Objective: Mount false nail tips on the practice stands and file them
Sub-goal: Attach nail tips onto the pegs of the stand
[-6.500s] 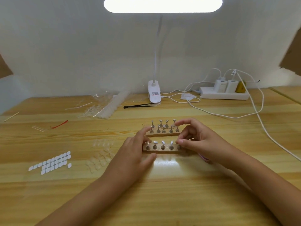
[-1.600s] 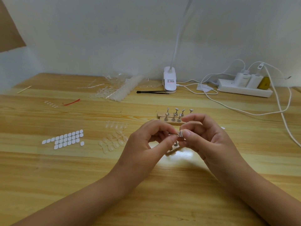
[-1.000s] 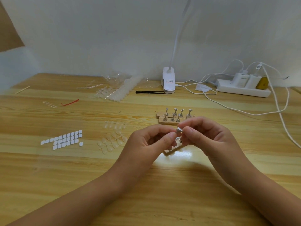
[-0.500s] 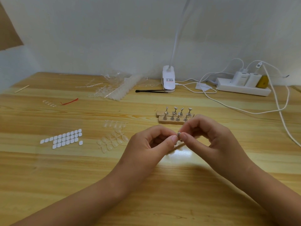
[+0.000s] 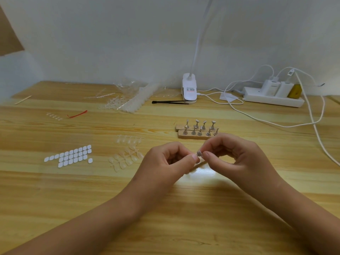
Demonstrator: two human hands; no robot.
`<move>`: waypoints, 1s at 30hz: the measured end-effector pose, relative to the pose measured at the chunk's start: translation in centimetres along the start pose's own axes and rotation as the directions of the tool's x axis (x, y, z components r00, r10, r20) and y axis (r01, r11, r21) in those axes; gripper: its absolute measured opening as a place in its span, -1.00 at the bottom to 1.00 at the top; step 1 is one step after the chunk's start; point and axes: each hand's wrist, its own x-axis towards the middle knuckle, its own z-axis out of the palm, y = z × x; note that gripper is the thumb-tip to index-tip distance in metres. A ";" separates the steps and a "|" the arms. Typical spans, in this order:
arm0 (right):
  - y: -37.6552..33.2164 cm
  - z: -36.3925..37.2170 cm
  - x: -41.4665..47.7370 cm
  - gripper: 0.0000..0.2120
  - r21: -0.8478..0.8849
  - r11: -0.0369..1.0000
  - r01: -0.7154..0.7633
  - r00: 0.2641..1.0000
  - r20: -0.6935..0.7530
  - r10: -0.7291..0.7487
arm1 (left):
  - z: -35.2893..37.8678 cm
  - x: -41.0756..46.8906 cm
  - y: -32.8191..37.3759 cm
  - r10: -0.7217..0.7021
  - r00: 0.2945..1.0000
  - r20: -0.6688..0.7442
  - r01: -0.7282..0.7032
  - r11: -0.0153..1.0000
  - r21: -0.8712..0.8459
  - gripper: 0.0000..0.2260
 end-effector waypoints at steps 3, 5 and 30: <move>0.0 0.0 0.1 -0.81 -0.030 0.999 0.019 1.000 0.010 -0.018 | 0.0 -0.1 0.0 0.005 1.000 0.013 -0.005 1.000 0.010 -0.88; 0.1 -0.1 0.1 -0.83 -0.050 0.998 0.030 0.999 0.024 -0.029 | 0.0 -0.1 0.0 0.012 1.000 0.012 -0.013 0.999 0.029 -0.88; 0.0 -0.9 0.5 -0.85 0.366 0.882 -0.296 0.951 0.200 0.236 | -0.1 -0.1 0.4 0.030 0.997 0.077 -0.030 1.000 0.003 -0.90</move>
